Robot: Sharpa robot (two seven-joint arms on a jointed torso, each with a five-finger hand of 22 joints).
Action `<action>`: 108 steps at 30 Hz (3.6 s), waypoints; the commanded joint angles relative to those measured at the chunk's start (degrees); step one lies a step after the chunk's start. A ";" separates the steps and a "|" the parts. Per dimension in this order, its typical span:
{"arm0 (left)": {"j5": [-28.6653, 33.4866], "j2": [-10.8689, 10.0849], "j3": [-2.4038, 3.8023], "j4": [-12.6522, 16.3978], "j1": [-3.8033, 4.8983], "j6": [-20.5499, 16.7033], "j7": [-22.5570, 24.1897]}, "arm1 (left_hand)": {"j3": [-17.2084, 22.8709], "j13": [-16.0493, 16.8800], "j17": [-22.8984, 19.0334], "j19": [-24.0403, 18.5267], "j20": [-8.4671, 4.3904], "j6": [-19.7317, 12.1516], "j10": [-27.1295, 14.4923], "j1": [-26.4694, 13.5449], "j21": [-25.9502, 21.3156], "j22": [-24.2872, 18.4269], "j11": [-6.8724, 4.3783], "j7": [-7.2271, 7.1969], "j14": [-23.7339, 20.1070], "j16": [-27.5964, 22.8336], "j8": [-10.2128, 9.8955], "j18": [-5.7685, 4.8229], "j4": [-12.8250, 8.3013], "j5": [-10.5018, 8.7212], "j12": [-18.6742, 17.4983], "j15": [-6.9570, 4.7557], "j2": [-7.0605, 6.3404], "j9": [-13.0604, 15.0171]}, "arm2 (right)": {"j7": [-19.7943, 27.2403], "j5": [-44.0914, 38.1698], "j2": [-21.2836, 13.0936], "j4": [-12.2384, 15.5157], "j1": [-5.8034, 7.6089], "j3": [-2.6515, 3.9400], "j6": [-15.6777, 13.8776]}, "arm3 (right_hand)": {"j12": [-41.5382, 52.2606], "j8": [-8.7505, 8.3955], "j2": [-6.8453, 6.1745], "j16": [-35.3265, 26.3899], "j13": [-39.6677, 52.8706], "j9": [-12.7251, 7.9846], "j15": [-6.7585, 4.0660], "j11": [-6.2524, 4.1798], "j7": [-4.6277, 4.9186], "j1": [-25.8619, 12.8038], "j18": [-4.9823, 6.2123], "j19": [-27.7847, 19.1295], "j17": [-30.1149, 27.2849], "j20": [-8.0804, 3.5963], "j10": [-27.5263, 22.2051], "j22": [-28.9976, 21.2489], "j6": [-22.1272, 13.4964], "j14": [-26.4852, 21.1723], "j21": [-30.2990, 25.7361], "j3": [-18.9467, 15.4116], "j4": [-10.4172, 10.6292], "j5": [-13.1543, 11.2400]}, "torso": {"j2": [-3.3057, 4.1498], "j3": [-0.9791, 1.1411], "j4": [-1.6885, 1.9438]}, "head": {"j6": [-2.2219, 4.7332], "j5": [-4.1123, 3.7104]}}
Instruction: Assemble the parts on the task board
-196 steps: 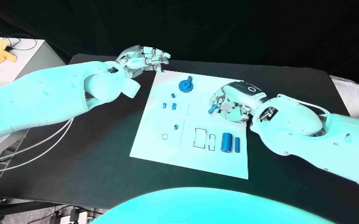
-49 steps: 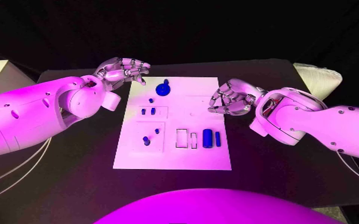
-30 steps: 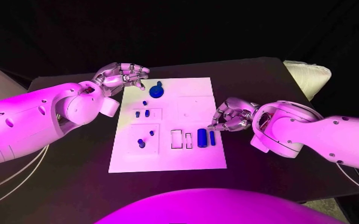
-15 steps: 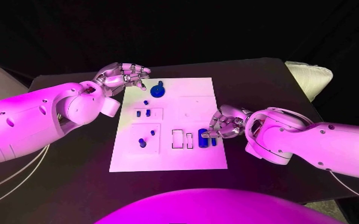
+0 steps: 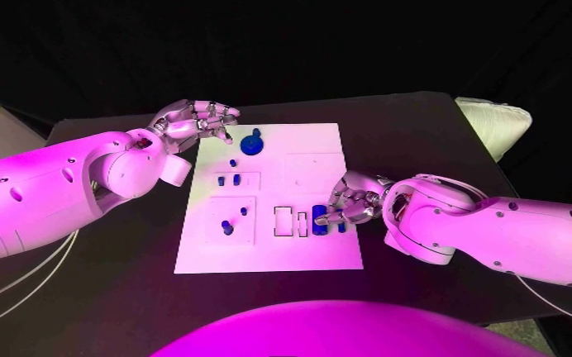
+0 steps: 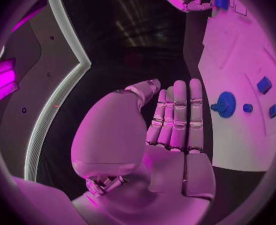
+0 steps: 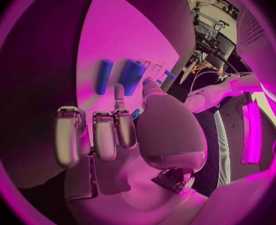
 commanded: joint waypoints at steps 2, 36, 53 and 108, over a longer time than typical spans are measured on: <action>0.07 -0.03 0.04 0.13 0.00 0.52 0.64 | 0.03 -0.05 -0.07 0.30 0.07 -0.18 0.04 0.24 -0.29 -0.05 0.30 0.10 0.06 -0.33 -0.22 0.77 0.45 0.16 -0.20 0.22 -0.04 -0.07 | -0.74 -4.09 0.96 -0.58 -0.17 -0.07 1.32 | -0.43 0.16 -0.04 -0.21 7.05 0.20 -0.35 -0.19 0.02 1.06 -0.88 3.46 6.99 -0.07 0.93 12.78 -0.57 4.21 -0.38 -1.11 0.04 -0.35 | 0.03 0.09 0.06 | 0.01 0.05; 0.08 -0.29 0.04 0.03 -0.01 0.62 0.40 | -0.16 -0.11 -0.05 0.36 0.13 -0.24 -0.03 -0.10 -0.58 -0.23 0.35 0.12 0.05 -0.31 -0.27 0.75 0.89 0.17 -0.20 0.28 -0.09 -0.11 | -2.40 -2.95 4.56 -3.59 -1.56 -0.15 0.09 | -2.21 -1.12 3.62 -0.44 6.44 0.74 -0.12 0.06 0.32 9.12 -0.61 2.99 7.19 0.27 0.15 12.44 -1.32 4.21 -1.72 -3.24 -0.37 9.95 | 0.12 -0.05 0.27 | 0.01 0.45; 0.08 -0.36 0.04 0.08 -0.01 0.63 0.21 | -0.22 -0.13 -0.04 0.41 0.16 -0.25 -0.08 -0.19 -0.76 -0.35 0.34 0.10 0.04 -0.29 -0.28 0.76 1.10 0.19 -0.18 0.30 -0.10 -0.12 | -0.37 7.60 1.65 -0.54 0.17 -0.04 -7.10 | -2.16 -2.97 0.84 -0.23 7.11 -0.62 -0.53 -0.39 -0.04 12.22 -0.81 3.27 7.78 -0.24 0.51 12.68 0.61 4.35 -0.70 4.69 -0.02 21.28 | 0.09 -0.12 0.25 | 0.01 0.56; 0.08 -0.61 0.04 0.57 0.02 0.47 -0.07 | -0.23 -0.15 -0.04 0.45 0.18 -0.26 -0.10 -0.15 -0.88 -0.43 0.33 0.09 0.02 -0.28 -0.29 0.77 1.18 0.20 -0.17 0.28 -0.11 -0.13 | -3.85 12.84 11.56 -4.08 1.22 0.01 -2.00 | -0.45 -3.05 0.38 1.45 8.98 -1.22 -0.82 -0.82 -0.68 -1.58 -1.41 4.18 10.64 -0.43 2.21 13.49 3.58 5.03 2.66 10.40 0.01 10.58 | 0.27 -0.09 0.29 | 0.01 2.17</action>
